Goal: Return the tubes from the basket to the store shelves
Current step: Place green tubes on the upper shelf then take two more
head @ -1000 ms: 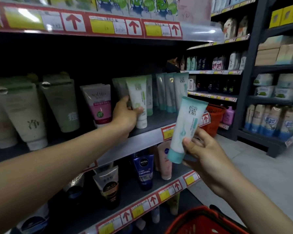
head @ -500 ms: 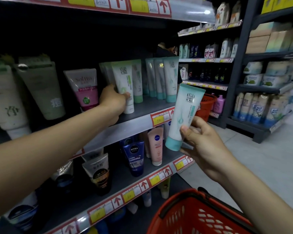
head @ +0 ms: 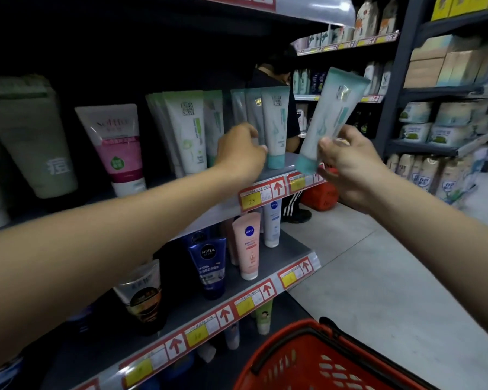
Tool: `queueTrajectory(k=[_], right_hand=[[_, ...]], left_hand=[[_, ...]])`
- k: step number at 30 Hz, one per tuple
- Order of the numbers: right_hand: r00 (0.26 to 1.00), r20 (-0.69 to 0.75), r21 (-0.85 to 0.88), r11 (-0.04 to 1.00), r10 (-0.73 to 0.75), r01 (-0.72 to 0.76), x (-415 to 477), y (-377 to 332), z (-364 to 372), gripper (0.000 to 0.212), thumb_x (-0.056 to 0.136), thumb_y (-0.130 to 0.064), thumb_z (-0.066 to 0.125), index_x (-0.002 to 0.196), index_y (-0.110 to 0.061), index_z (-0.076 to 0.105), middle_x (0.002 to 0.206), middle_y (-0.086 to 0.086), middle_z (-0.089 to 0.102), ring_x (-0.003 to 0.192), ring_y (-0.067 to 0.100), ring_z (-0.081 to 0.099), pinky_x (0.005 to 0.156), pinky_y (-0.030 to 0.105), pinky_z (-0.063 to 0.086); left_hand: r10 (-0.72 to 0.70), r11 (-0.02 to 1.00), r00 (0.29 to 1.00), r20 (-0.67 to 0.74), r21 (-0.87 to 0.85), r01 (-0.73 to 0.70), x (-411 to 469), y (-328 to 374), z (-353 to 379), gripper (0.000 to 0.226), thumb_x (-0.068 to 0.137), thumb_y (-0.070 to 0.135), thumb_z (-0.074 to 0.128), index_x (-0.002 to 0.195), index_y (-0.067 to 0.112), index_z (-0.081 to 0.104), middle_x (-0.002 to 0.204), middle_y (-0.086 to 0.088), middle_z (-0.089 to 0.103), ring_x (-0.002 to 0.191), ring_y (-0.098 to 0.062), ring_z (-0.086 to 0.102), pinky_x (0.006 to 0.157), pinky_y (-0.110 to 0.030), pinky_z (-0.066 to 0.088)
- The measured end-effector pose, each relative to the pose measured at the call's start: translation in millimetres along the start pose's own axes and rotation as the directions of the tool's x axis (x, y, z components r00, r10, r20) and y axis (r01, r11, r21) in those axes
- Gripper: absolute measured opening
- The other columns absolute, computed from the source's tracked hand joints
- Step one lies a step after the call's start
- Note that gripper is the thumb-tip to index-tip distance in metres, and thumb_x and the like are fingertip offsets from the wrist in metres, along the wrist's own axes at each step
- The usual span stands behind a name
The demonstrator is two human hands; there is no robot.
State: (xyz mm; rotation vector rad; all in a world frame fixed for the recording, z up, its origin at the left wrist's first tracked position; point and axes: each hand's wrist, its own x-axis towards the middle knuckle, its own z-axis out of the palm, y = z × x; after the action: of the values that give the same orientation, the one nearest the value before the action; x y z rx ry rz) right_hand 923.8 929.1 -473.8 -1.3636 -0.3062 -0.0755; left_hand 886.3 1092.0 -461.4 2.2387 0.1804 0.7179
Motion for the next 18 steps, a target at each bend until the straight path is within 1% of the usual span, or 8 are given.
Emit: queueTrajectory(k=[3,5,7,9,11,13,16,18], right_hand=[[1.000,0.009,-0.043,0.999,-0.006,0.007,23,3,-1,0.035,0.099,-0.007,0.048,0.133,-0.015,0.049,0.102,-0.005,0.065,0.094,0.011,0.064,0.061,0.023,0.051],[1.000,0.026,-0.059,0.998,0.001,0.001,35,5,-1,0.034,0.099,-0.006,0.048,0.131,-0.016,0.050,0.102,-0.005,0.066,0.093,0.011,0.065,0.061,0.023,0.052],[0.998,0.060,-0.047,0.999,0.019,-0.016,44,8,1,0.033,0.099,-0.006,0.047,0.130,-0.017,0.051,0.102,-0.003,0.067,0.093,0.012,0.066,0.061,0.024,0.053],[0.993,0.113,-0.048,0.998,0.044,-0.039,50,10,4,0.030,0.099,-0.006,0.047,0.127,-0.017,0.052,0.103,0.000,0.068,0.092,0.013,0.067,0.059,0.025,0.054],[0.987,0.154,-0.087,0.995,0.051,-0.038,54,11,7,0.025,0.099,-0.006,0.046,0.119,-0.019,0.054,0.105,0.001,0.067,0.091,0.013,0.067,0.058,0.023,0.053],[0.984,0.172,-0.103,0.994,0.043,-0.025,60,14,8,0.022,0.099,-0.006,0.047,0.113,-0.020,0.055,0.106,0.001,0.066,0.096,0.016,0.066,0.060,0.023,0.053],[0.982,0.185,-0.105,0.994,0.028,-0.009,69,19,12,0.021,0.098,-0.005,0.048,0.107,-0.020,0.058,0.104,-0.001,0.065,0.099,0.017,0.066,0.066,0.026,0.053],[0.979,0.204,-0.135,0.991,0.008,0.020,74,20,14,0.022,0.098,-0.004,0.047,0.113,-0.018,0.057,0.104,-0.002,0.063,0.097,0.014,0.065,0.067,0.025,0.053]], left_hand=[[-0.069,0.998,0.997,-0.017,0.003,0.070,22,2,16,0.046,0.094,0.019,0.065,0.136,0.009,0.047,0.128,-0.008,0.059,0.118,-0.024,0.058,0.086,-0.026,0.045],[-0.114,0.994,0.993,-0.010,-0.006,0.114,31,1,27,0.058,0.093,0.020,0.066,0.144,0.008,0.039,0.137,-0.009,0.054,0.124,-0.026,0.055,0.092,-0.029,0.046],[-0.134,0.990,0.991,-0.008,-0.036,0.134,38,-1,34,0.061,0.092,0.022,0.068,0.144,0.009,0.039,0.139,-0.009,0.053,0.125,-0.027,0.054,0.094,-0.032,0.047],[-0.130,0.990,0.991,-0.008,-0.058,0.129,44,-5,39,0.056,0.091,0.025,0.069,0.138,0.010,0.044,0.133,-0.008,0.057,0.117,-0.024,0.058,0.081,-0.026,0.048],[-0.100,0.993,0.995,-0.001,-0.066,0.100,48,-7,42,0.045,0.092,0.026,0.068,0.130,0.011,0.049,0.125,-0.005,0.060,0.101,-0.017,0.058,0.065,-0.016,0.042],[-0.082,0.994,0.997,0.003,-0.072,0.082,51,-8,44,0.038,0.093,0.025,0.067,0.125,0.012,0.053,0.121,-0.003,0.061,0.093,-0.013,0.053,0.059,-0.014,0.036],[-0.082,0.994,0.997,-0.003,-0.077,0.082,55,-11,46,0.028,0.094,0.022,0.065,0.120,0.013,0.058,0.121,-0.002,0.064,0.094,-0.012,0.055,0.068,-0.020,0.042],[-0.075,0.995,0.997,0.003,-0.071,0.075,58,-13,47,0.025,0.095,0.023,0.064,0.118,0.013,0.061,0.117,-0.002,0.065,0.097,-0.014,0.059,0.074,-0.023,0.044]])
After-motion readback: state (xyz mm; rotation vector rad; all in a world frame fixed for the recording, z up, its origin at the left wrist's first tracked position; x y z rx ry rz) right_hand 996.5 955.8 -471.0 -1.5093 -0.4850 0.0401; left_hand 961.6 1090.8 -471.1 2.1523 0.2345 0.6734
